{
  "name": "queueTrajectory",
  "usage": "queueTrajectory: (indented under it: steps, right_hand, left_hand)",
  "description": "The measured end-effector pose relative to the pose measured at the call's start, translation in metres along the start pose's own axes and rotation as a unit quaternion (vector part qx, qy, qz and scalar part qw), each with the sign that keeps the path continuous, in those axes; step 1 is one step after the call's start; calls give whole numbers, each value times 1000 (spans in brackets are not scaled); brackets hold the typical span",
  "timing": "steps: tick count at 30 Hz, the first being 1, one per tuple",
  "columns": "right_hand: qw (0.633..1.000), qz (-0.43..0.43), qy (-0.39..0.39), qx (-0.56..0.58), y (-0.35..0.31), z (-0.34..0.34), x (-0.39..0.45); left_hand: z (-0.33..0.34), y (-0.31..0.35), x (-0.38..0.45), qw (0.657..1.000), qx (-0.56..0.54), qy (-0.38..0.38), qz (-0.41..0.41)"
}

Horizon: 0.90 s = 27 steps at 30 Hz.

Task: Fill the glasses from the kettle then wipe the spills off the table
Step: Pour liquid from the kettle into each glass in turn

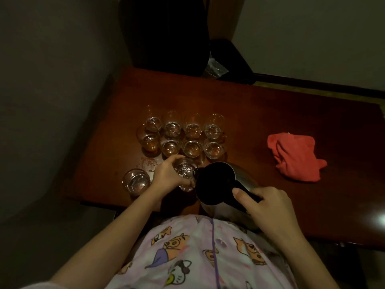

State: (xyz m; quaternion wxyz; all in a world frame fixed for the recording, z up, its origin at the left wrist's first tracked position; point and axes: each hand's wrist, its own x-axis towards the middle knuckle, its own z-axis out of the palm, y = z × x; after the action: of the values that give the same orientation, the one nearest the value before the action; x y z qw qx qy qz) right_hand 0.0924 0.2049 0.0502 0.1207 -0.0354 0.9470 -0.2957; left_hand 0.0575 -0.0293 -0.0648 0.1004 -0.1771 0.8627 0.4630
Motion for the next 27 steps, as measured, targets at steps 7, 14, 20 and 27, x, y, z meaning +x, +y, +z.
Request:
queueTrajectory:
  steps: [7, 14, 20, 27]
  right_hand:
    - [993, 14, 33, 113, 11, 6, 3]
    - [985, 11, 43, 167, 10, 14, 12]
    - [988, -6, 19, 152, 4, 20, 27]
    - [992, -20, 5, 128, -3, 24, 40]
  left_hand:
    - [0, 9, 1, 1000, 0, -13, 16]
    - [-17, 8, 5, 999, -7, 35, -1]
    - [-34, -1, 9, 998, -16, 52, -9]
    - [-49, -13, 12, 997, -17, 69, -18]
